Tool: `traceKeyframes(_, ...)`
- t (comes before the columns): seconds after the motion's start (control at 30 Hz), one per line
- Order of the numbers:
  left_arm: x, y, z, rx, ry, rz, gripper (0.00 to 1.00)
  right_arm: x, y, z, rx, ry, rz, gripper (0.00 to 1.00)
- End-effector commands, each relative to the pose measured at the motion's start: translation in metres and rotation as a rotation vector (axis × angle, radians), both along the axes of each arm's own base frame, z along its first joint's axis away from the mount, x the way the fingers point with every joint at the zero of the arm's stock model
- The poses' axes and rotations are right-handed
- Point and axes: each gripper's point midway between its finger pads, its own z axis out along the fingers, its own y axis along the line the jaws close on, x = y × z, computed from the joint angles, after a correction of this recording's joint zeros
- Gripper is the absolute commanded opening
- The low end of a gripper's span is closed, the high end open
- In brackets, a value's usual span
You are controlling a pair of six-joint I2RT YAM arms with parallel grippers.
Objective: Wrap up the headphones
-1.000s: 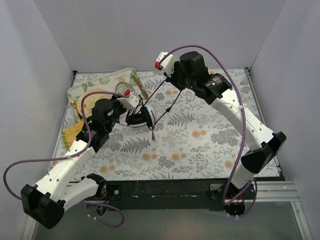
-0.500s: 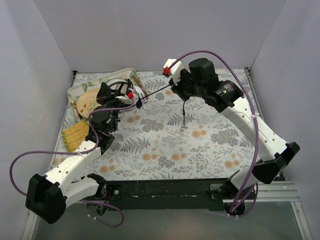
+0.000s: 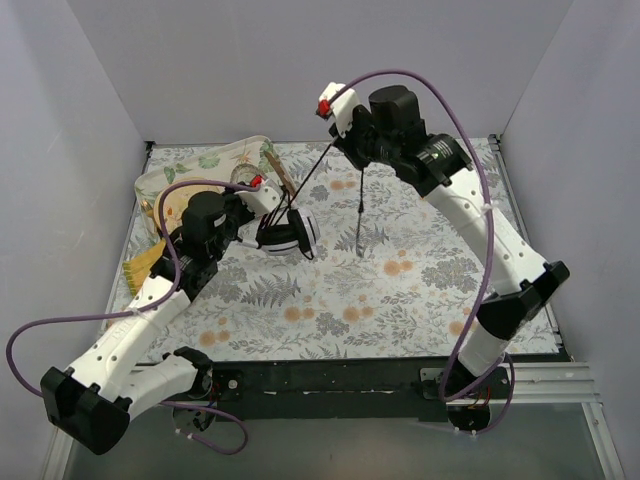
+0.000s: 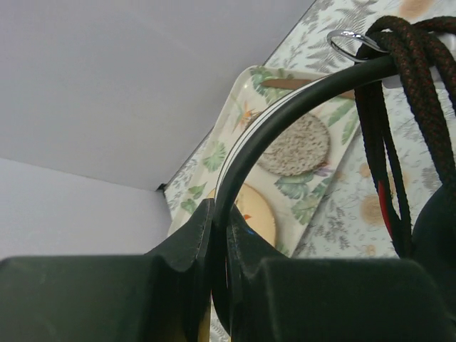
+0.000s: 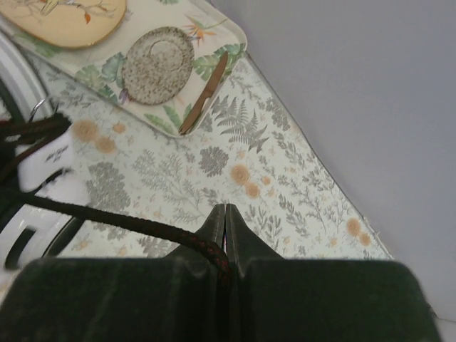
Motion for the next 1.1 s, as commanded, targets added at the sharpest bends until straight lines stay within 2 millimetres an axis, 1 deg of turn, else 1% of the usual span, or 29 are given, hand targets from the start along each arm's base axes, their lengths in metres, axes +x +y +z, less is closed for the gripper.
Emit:
traceKeyframes(0.0, -0.03, -0.016, 0.0, -0.111, 0.144, -0.118, 0.0, 0.045, -0.007, 0.053, 0.131, -0.108, -0.069, 0.01)
traceKeyframes(0.03, -0.033, -0.02, 0.01, -0.134, 0.141, -0.141, 0.0, 0.057, -0.01, 0.047, 0.138, -0.094, -0.089, 0.01)
traceKeyframes(0.07, -0.038, -0.024, 0.014, -0.148, 0.151, -0.17, 0.0, 0.062, -0.012, 0.043, 0.141, -0.086, -0.095, 0.01)
traceKeyframes(0.1, -0.047, -0.033, 0.012, -0.201, 0.2, -0.209, 0.0, 0.066, -0.012, 0.039, 0.149, -0.079, -0.092, 0.01)
traceKeyframes(0.13, -0.054, -0.042, 0.016, -0.229, 0.223, -0.263, 0.0, 0.076, -0.017, 0.031, 0.162, -0.058, -0.107, 0.01)
traceKeyframes(0.17, -0.061, -0.048, 0.034, -0.264, 0.214, -0.305, 0.0, 0.079, -0.018, 0.028, 0.173, -0.047, -0.104, 0.01)
traceKeyframes(0.2, -0.069, -0.052, 0.034, -0.28, 0.25, -0.334, 0.0, 0.078, -0.014, 0.025, 0.191, -0.029, -0.064, 0.01)
traceKeyframes(0.23, -0.08, -0.064, 0.041, -0.332, 0.279, -0.401, 0.0, 0.083, -0.016, 0.019, 0.204, -0.006, -0.057, 0.01)
traceKeyframes(0.27, -0.085, -0.068, 0.058, -0.358, 0.265, -0.432, 0.0, 0.083, -0.012, 0.014, 0.217, 0.007, -0.032, 0.01)
traceKeyframes(0.3, -0.092, -0.072, 0.061, -0.374, 0.288, -0.46, 0.0, 0.076, -0.001, 0.008, 0.238, 0.032, 0.039, 0.01)
traceKeyframes(0.33, -0.1, -0.079, 0.068, -0.404, 0.305, -0.508, 0.0, 0.072, 0.004, 0.006, 0.251, 0.039, 0.078, 0.01)
traceKeyframes(0.37, -0.104, -0.082, 0.082, -0.425, 0.294, -0.534, 0.0, 0.07, 0.012, -0.007, 0.266, 0.064, 0.119, 0.01)
traceKeyframes(0.4, -0.105, -0.086, 0.088, -0.444, 0.299, -0.548, 0.0, 0.062, 0.022, -0.01, 0.293, 0.084, 0.189, 0.01)
traceKeyframes(0.43, -0.11, -0.092, 0.096, -0.469, 0.301, -0.587, 0.0, 0.06, 0.027, -0.016, 0.305, 0.1, 0.215, 0.02)
traceKeyframes(0.47, -0.113, -0.095, 0.103, -0.519, 0.32, -0.593, 0.0, 0.057, 0.031, -0.024, 0.322, 0.135, 0.233, 0.1)
traceKeyframes(0.5, -0.112, -0.099, 0.122, -0.548, 0.298, -0.615, 0.0, 0.052, 0.041, -0.034, 0.343, 0.152, 0.29, 0.15)
traceKeyframes(0.57, -0.112, -0.106, 0.144, -0.64, 0.299, -0.634, 0.0, 0.042, 0.05, -0.044, 0.383, 0.182, 0.35, 0.26)
traceKeyframes(0.6, -0.114, -0.107, 0.164, -0.677, 0.276, -0.649, 0.0, 0.031, 0.061, -0.06, 0.419, 0.216, 0.4, 0.29)
traceKeyframes(0.63, -0.107, -0.111, 0.169, -0.699, 0.288, -0.645, 0.0, 0.023, 0.065, -0.061, 0.435, 0.213, 0.427, 0.31)
traceKeyframes(0.67, -0.104, -0.112, 0.18, -0.748, 0.288, -0.64, 0.0, 0.018, 0.071, -0.062, 0.452, 0.198, 0.452, 0.33)
traceKeyframes(0.7, -0.105, -0.111, 0.198, -0.776, 0.259, -0.648, 0.0, 0.008, 0.081, -0.077, 0.473, 0.208, 0.471, 0.34)
traceKeyframes(0.73, -0.098, -0.114, 0.201, -0.793, 0.266, -0.64, 0.0, 0.003, 0.083, -0.077, 0.488, 0.198, 0.478, 0.34)
traceKeyframes(0.8, -0.091, -0.111, 0.216, -0.851, 0.25, -0.617, 0.0, -0.01, 0.092, -0.088, 0.528, 0.232, 0.486, 0.35)
traceKeyframes(0.83, -0.09, -0.109, 0.226, -0.869, 0.228, -0.613, 0.0, -0.016, 0.093, -0.099, 0.547, 0.235, 0.493, 0.36)
traceKeyframes(0.87, -0.084, -0.107, 0.23, -0.883, 0.216, -0.598, 0.0, -0.02, 0.095, -0.102, 0.563, 0.236, 0.5, 0.37)
traceKeyframes(0.93, -0.08, -0.102, 0.24, -0.911, 0.188, -0.575, 0.0, -0.03, 0.101, -0.114, 0.607, 0.262, 0.514, 0.37)
traceKeyframes(1.0, -0.075, -0.097, 0.245, -0.925, 0.164, -0.546, 0.0, -0.039, 0.109, -0.121, 0.622, 0.283, 0.532, 0.37)
traceKeyframes(1.03, -0.073, -0.095, 0.246, -0.93, 0.157, -0.536, 0.0, -0.04, 0.113, -0.126, 0.622, 0.294, 0.533, 0.37)
traceKeyframes(1.07, -0.071, -0.092, 0.248, -0.938, 0.142, -0.52, 0.0, -0.041, 0.117, -0.127, 0.623, 0.294, 0.533, 0.37)
